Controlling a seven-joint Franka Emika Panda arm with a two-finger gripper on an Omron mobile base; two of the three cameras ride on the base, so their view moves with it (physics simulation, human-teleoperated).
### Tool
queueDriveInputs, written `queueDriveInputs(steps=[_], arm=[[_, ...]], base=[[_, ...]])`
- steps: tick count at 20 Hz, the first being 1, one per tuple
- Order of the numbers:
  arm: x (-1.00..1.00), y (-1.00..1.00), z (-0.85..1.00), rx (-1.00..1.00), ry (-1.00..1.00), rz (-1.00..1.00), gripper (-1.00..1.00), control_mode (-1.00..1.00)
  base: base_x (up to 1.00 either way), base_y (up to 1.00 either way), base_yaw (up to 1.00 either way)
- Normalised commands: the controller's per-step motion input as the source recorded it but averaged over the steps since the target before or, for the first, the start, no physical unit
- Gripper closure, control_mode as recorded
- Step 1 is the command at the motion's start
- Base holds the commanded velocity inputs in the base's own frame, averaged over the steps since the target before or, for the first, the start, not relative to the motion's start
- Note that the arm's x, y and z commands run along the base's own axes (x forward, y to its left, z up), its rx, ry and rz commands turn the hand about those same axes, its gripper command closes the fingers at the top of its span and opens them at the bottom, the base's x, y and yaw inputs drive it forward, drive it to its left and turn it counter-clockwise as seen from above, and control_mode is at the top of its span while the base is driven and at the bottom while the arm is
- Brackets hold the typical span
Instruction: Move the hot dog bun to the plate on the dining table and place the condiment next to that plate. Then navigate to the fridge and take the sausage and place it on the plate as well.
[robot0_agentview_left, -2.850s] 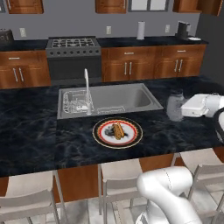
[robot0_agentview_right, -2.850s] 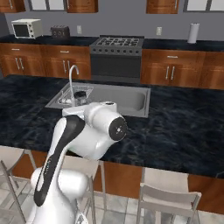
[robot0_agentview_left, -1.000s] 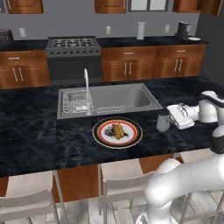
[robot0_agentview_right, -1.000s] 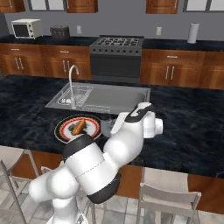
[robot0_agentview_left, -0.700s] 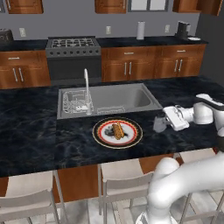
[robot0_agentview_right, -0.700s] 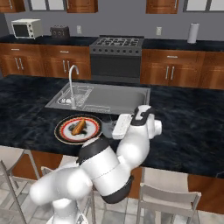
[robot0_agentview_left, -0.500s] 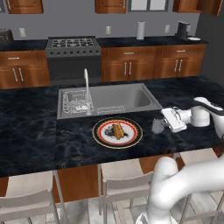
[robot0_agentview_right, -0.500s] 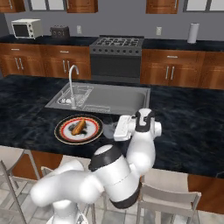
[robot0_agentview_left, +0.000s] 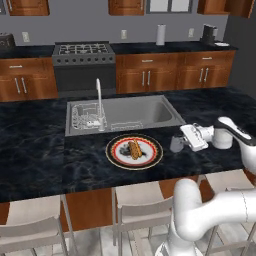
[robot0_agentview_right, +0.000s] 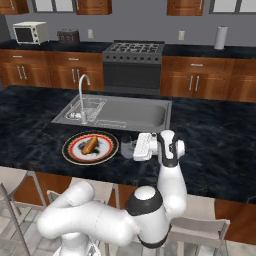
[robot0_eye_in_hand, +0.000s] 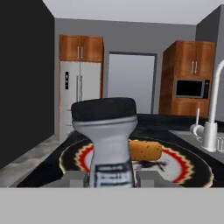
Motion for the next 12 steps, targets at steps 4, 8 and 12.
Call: queueDriveInputs(steps=[4,8,12], arm=[[0.32,0.00,-0.27,0.00,0.00,0.00,1.00,-1.00],[0.29,0.00,-0.30,0.00,0.00,0.00,1.00,-1.00],[0.25,0.04,-0.30,0.00,-0.01,0.00,1.00,-1.00]], base=[[0.00,0.00,0.00],[0.00,0.00,0.00],[0.00,0.00,0.00]])
